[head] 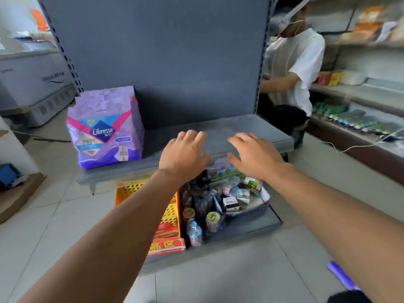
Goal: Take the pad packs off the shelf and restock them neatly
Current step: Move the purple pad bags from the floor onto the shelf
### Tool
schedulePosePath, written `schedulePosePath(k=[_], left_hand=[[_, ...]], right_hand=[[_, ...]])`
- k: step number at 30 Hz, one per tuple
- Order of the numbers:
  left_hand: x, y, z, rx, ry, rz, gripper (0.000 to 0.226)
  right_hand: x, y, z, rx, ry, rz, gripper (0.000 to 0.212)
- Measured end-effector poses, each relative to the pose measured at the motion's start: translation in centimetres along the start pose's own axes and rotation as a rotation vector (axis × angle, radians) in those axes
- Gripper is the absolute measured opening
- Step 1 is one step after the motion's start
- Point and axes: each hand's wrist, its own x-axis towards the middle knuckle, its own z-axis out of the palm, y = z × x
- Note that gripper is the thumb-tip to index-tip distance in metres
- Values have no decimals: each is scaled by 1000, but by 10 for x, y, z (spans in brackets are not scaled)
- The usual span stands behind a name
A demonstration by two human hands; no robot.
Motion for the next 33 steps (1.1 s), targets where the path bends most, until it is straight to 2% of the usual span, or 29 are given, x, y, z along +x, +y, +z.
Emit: schedulePosePath(k=[5, 12, 16, 21, 23, 25, 27, 31, 33], left_hand=[[21, 127, 55, -138, -203, 155, 41], [14, 312, 157, -266, -529, 340, 41], [-15, 391, 231, -310, -728, 437, 39], [-64, 469, 319, -334, -918, 531, 38], [-84, 496, 351, -376, -991, 534, 39], [-101, 519, 382, -429, -1057, 533, 39], [-117, 536, 410, -478, -1129, 521, 43], [-143, 552, 446, -539, -1195, 458, 53], [-151, 550, 462, -546, -1221, 403, 53]], right_hand=[[-95, 115, 17, 14, -91, 237, 45], [-264, 256, 78, 175, -204, 754, 43], [-348, 299, 137, 313, -274, 1037, 39], [-441, 323, 224, 533, -406, 1391, 50], [-470, 329, 254, 576, -417, 1521, 44], [-493, 335, 282, 591, -364, 1600, 36], [-511, 340, 308, 595, -337, 1639, 38], [-527, 336, 347, 508, -551, 1479, 75], [-525, 319, 358, 523, -652, 1410, 82]])
